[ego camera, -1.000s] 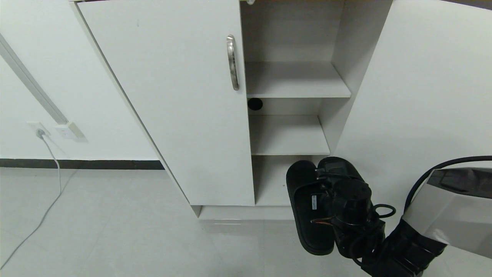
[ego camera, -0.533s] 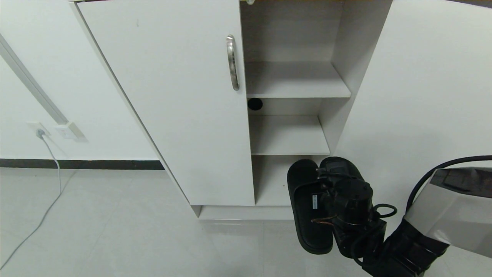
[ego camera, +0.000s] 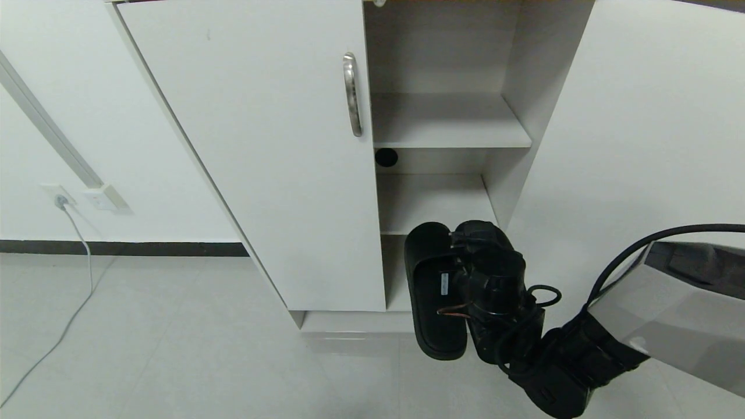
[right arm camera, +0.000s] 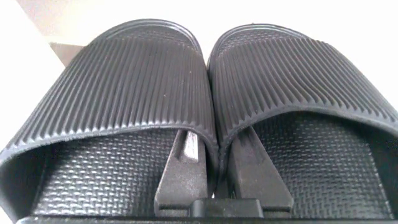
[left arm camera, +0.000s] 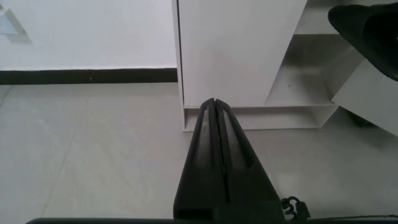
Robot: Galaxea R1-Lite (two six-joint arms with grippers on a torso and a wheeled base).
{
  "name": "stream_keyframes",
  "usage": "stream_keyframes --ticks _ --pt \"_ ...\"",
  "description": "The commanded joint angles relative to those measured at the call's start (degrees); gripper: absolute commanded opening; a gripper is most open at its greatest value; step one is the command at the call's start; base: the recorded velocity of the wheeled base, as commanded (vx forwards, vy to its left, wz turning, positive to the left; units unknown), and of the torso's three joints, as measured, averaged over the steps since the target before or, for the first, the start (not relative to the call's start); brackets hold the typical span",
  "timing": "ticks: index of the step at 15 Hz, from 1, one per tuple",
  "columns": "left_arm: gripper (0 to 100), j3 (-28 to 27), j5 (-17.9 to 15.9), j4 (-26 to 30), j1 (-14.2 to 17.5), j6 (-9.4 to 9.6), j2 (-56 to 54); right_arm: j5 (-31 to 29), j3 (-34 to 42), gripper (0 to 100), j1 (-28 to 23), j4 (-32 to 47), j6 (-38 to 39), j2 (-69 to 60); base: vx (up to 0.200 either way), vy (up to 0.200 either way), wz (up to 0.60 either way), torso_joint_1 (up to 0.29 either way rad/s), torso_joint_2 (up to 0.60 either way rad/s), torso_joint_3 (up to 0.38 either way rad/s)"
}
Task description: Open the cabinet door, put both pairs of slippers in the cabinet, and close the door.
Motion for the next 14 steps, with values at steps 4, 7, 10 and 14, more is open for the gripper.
stream_keyframes --ticks 4,7,10,14 --pt "0 0.0 0.0 0.0 0.0 0.02 0.1 0.0 -6.1 0 -0.1 6.6 4.1 3.3 0.000 0.000 0.00 0.000 0.00 0.000" --pt "0 0.0 0.0 0.0 0.0 0.02 0.1 0.0 -6.1 0 -0.1 6.6 4.1 3.9 0.000 0.000 0.00 0.000 0.00 0.000" --pt "0 0.0 0.0 0.0 0.1 0.02 0.1 -0.1 -6.2 0 -0.1 6.6 4.1 3.9 0.200 0.000 0.00 0.001 0.01 0.004" --pt "0 -0.1 0.0 0.0 0.0 0.02 0.1 -0.1 -6.2 0 -0.5 6.6 4.1 4.0 0.200 0.000 0.00 0.002 0.00 0.000"
